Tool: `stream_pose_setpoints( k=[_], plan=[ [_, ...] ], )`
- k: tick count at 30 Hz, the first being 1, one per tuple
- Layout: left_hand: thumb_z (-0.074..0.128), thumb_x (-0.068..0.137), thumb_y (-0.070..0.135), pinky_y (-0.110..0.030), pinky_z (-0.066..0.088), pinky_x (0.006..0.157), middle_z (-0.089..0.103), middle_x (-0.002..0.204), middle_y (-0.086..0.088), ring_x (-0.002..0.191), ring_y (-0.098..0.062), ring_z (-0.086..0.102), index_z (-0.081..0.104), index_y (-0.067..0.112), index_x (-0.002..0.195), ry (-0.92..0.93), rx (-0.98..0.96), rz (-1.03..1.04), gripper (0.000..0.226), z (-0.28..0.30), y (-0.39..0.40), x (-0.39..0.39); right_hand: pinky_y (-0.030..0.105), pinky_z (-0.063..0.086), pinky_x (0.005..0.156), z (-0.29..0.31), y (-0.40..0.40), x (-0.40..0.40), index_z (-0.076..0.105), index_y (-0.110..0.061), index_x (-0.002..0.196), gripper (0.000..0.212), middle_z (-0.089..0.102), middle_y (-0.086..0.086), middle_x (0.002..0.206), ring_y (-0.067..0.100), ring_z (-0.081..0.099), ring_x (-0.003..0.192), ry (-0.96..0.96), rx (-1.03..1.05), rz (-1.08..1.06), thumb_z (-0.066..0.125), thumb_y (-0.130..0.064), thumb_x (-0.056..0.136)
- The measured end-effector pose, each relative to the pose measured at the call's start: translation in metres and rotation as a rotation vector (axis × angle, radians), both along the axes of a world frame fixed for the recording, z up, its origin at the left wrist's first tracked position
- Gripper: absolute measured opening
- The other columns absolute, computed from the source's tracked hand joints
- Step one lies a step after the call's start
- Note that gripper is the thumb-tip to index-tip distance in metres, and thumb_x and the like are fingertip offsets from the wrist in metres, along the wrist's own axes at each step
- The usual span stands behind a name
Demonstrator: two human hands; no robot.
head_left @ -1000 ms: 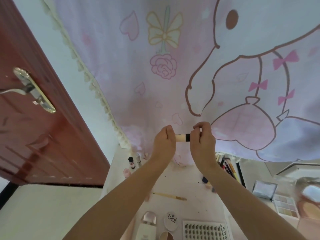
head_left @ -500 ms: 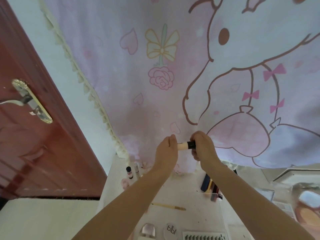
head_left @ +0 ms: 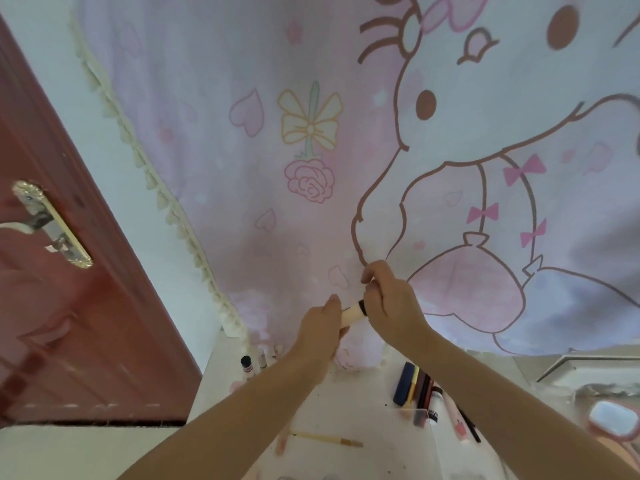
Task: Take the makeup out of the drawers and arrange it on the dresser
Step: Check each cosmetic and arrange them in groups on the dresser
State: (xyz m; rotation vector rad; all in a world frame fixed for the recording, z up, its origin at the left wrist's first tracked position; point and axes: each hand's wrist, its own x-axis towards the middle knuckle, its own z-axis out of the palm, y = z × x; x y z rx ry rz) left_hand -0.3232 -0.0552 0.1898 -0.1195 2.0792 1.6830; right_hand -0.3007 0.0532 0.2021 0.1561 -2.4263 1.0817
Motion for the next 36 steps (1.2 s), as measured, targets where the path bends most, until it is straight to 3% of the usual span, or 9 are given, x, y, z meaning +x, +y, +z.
stream_pose_setpoints(
  k=[4, 9, 15, 18, 21, 27, 30, 33, 36],
  plan=[
    [0.027, 0.095, 0.048, -0.018, 0.025, 0.04, 0.033, 0.039, 0.009, 0.034, -0.006, 0.026, 0.043, 0.017, 0.054, 0.128, -0.002, -0.104, 0.053, 0.018, -0.007, -0.01, 0.011, 0.033, 0.038, 0.026, 0.014, -0.011, 0.042, -0.013, 0.086, 0.011, 0.039, -0.01, 0.05, 0.004, 0.042, 0.036, -0.134, 0.031, 0.079, 0.038, -0.017, 0.095],
    [0.033, 0.095, 0.042, -0.02, 0.029, 0.05, 0.034, 0.055, 0.005, 0.048, -0.009, 0.03, 0.041, 0.017, 0.064, 0.235, -0.012, -0.276, 0.041, 0.041, -0.02, -0.031, 0.012, 0.034, 0.038, 0.034, 0.029, -0.021, 0.045, -0.017, 0.059, 0.037, 0.044, -0.004, 0.039, 0.005, 0.038, 0.03, -0.456, -0.062, 0.042, 0.041, -0.022, 0.095],
    [0.032, 0.097, 0.031, -0.019, 0.035, 0.054, 0.04, 0.063, 0.005, 0.055, -0.009, 0.037, 0.042, 0.022, 0.071, 0.502, -0.294, -0.482, 0.029, 0.041, -0.032, -0.037, 0.019, 0.029, 0.035, 0.041, 0.031, -0.025, 0.057, -0.011, 0.081, 0.026, 0.05, -0.003, 0.036, 0.013, 0.042, 0.032, -0.511, -0.642, -0.011, 0.035, -0.02, 0.092],
    [0.035, 0.096, 0.029, -0.016, 0.033, 0.052, 0.042, 0.063, 0.007, 0.053, -0.007, 0.037, 0.04, 0.025, 0.077, 0.694, -0.417, -0.553, 0.02, 0.037, -0.037, -0.036, 0.017, 0.029, 0.035, 0.04, 0.028, -0.024, 0.056, -0.01, 0.072, 0.05, 0.048, -0.003, 0.035, 0.01, 0.038, 0.03, -0.62, -0.372, -0.019, 0.027, -0.044, 0.095],
    [0.039, 0.095, 0.026, -0.011, 0.036, 0.05, 0.043, 0.064, 0.009, 0.052, -0.005, 0.036, 0.039, 0.024, 0.091, 0.807, -0.4, -0.57, 0.004, 0.033, -0.04, -0.034, 0.013, 0.029, 0.032, 0.04, 0.024, -0.02, 0.048, -0.012, 0.062, 0.043, 0.045, -0.006, 0.03, 0.005, 0.034, 0.026, -0.607, -0.191, 0.063, 0.037, -0.036, 0.095],
    [0.036, 0.096, 0.022, -0.011, 0.033, 0.045, 0.048, 0.049, 0.012, 0.037, 0.001, 0.038, 0.042, 0.026, 0.073, 0.691, -0.193, -0.447, 0.024, 0.04, -0.046, -0.039, 0.012, 0.048, 0.055, 0.041, 0.028, -0.019, 0.053, -0.019, 0.079, 0.026, 0.06, -0.009, 0.066, 0.0, 0.055, 0.054, -0.342, -0.378, 0.294, 0.053, 0.007, 0.084],
    [0.037, 0.096, 0.021, -0.011, 0.033, 0.046, 0.047, 0.049, 0.011, 0.036, 0.001, 0.037, 0.043, 0.025, 0.072, 0.664, -0.17, -0.435, 0.025, 0.041, -0.048, -0.038, 0.018, 0.055, 0.061, 0.044, 0.028, -0.021, 0.051, -0.025, 0.091, 0.024, 0.06, -0.001, 0.086, 0.008, 0.063, 0.071, -0.402, -0.48, 0.365, 0.054, -0.002, 0.086],
    [0.038, 0.095, 0.02, -0.011, 0.034, 0.046, 0.048, 0.054, 0.01, 0.038, 0.001, 0.039, 0.043, 0.027, 0.073, 0.696, -0.192, -0.462, 0.024, 0.038, -0.047, -0.035, 0.014, 0.047, 0.044, 0.046, 0.024, -0.02, 0.056, -0.018, 0.077, 0.025, 0.063, -0.005, 0.055, 0.005, 0.055, 0.041, -0.578, -0.308, 0.264, 0.042, -0.031, 0.094],
    [0.039, 0.095, 0.019, -0.011, 0.034, 0.045, 0.048, 0.054, 0.01, 0.038, 0.001, 0.039, 0.043, 0.026, 0.073, 0.706, -0.194, -0.433, 0.024, 0.033, -0.049, -0.034, 0.014, 0.046, 0.045, 0.036, 0.025, -0.02, 0.057, -0.017, 0.072, 0.021, 0.062, -0.006, 0.049, 0.003, 0.053, 0.039, -0.524, -0.209, 0.277, 0.049, -0.019, 0.092]
  ],
)
